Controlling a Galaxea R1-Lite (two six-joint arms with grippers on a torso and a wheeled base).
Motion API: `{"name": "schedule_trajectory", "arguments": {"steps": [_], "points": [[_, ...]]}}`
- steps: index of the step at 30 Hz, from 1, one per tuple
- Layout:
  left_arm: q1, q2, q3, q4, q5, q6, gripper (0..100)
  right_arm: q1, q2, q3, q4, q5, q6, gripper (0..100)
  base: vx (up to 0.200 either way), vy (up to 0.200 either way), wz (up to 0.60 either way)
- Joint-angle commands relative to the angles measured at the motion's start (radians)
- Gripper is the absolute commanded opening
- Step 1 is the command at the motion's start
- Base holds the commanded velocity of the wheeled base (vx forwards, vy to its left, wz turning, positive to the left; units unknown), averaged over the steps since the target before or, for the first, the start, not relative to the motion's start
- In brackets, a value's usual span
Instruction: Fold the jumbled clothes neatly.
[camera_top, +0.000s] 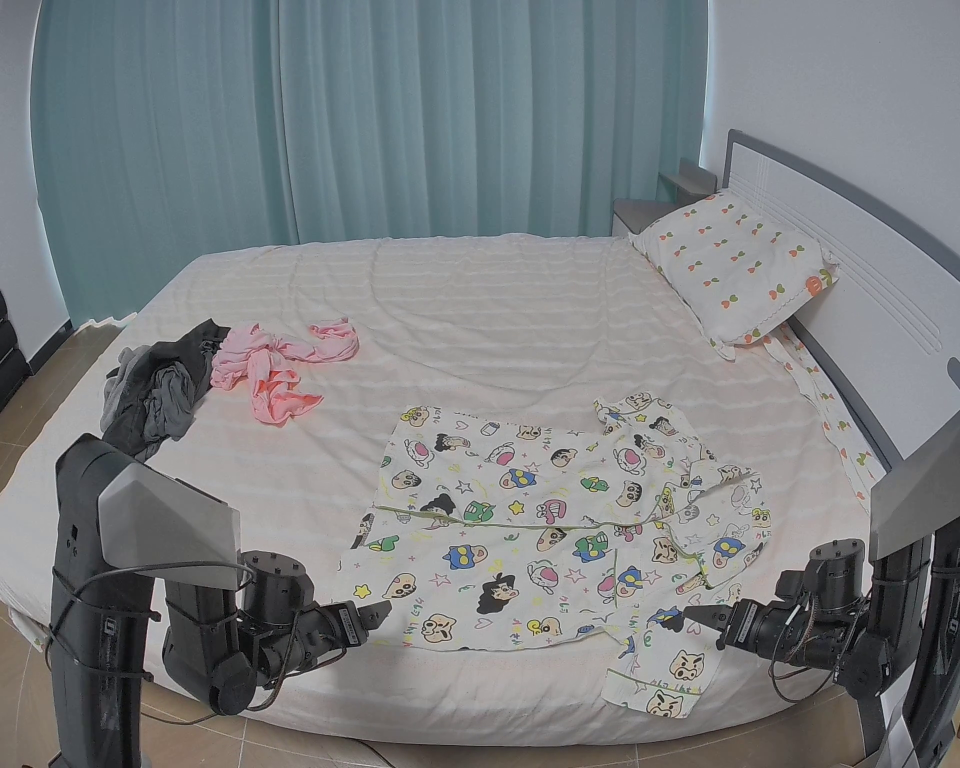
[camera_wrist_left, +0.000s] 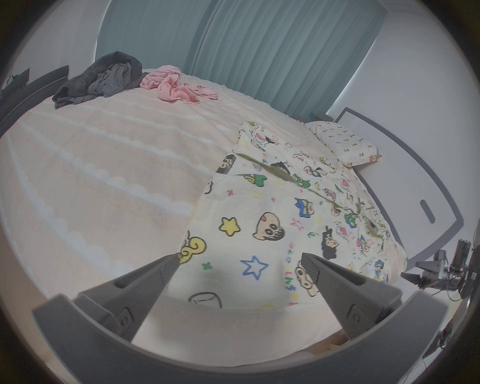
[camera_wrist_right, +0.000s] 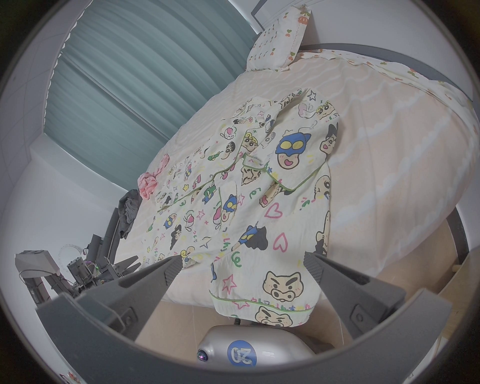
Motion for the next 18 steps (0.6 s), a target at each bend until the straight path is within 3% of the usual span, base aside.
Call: {"name": "schedule_trajectory", "arguments": {"steps": [1,6,18], "points": [[0.012,0.042,-0.030,0.001,0.000,0.006,100,0.028,0.001,0.012,-0.012,-0.013,0.000,100,0.000,0.000,0.00],[0.012,0.050,-0.036,0.002,0.008,0.060,100,0.042,-0.011,0.012,-0.012,-0.037,-0.002,100,0.000,0.000,0.00],[-0.043,0.048,-0.042,0.030,0.008,0.064,100,0.042,-0.017,0.012,-0.012,-0.040,-0.002,100,0.000,0.000,0.00]]}}
